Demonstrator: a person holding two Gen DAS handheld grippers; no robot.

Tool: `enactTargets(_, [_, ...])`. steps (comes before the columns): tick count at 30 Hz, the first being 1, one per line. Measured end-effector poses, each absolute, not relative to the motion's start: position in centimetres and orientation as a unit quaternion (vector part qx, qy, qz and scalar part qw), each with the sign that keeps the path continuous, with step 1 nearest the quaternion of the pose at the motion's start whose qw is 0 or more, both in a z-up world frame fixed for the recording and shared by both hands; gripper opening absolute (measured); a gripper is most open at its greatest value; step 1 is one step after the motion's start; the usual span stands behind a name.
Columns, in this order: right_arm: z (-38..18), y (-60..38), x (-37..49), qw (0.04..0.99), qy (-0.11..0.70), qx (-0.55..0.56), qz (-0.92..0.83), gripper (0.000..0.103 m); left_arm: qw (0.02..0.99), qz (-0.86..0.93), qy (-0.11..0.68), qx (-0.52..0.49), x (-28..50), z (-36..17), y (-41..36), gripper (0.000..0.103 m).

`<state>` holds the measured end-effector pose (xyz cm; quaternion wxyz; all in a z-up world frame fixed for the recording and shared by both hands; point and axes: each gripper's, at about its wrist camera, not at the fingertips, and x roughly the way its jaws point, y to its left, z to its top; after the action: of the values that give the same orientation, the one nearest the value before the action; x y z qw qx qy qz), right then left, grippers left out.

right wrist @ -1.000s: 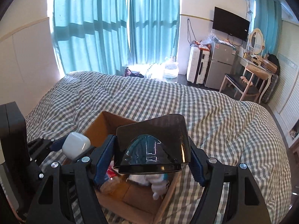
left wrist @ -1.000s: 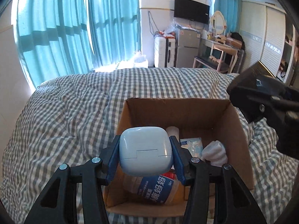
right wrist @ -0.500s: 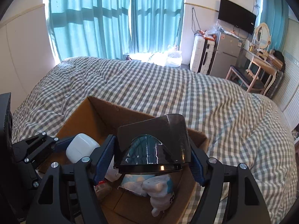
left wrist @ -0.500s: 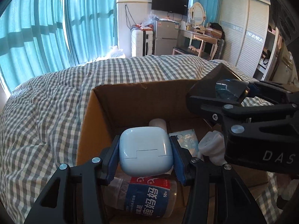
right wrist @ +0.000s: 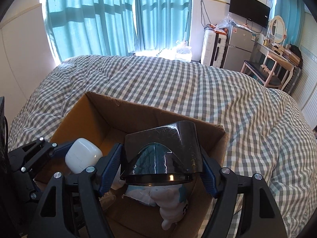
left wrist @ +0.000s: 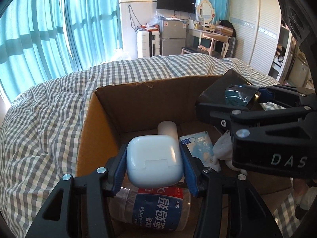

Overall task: Organize objects
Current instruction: 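Carry earbud case and black object over the box and lower them in, then lift both open tools out of the box and back toward the remaining items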

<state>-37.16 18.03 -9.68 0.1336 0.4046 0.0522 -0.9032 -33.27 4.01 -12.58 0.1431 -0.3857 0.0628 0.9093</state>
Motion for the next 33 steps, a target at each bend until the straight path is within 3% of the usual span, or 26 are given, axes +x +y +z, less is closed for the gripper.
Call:
enactTargets(3, [-8.7,18.4,-36.7,0.131,0.045,0.392,-0.910,0.078,0.149,0.911,0.052,-0.380,-33.1,-12.0,3.8,0.076])
enactTargets(9, [-4.7,20.1,-34.9,0.127,0.011,0.365,-0.922,0.082,0.137,0.921,0.054,-0.361,-31.5,-8.9,4.1,0.082])
enactTargets(12, [-1.4,21.0,-32.7,0.126,0.003,0.333,-0.935,0.089,0.134,0.929,0.067,-0.339,-29.7,-6.3,4.5,0.083])
enactTargets(15, [1.7,22.0,-30.5,0.129,-0.006,0.308,-0.943,0.093,0.122,0.937,0.082,-0.316,-28.1,-3.4,5.0,0.092])
enactTargets(24, [10.0,24.3,-22.8,0.132,0.012,0.232,-0.964,0.100,0.082,0.959,0.072,-0.263,-22.3,4.7,4.3,0.100])
enactTargets(33, [12.7,25.9,-16.3,0.138,0.057,0.207,-0.967,0.101,0.021,0.968,0.091,-0.234,-16.7,7.2,2.5,0.103])
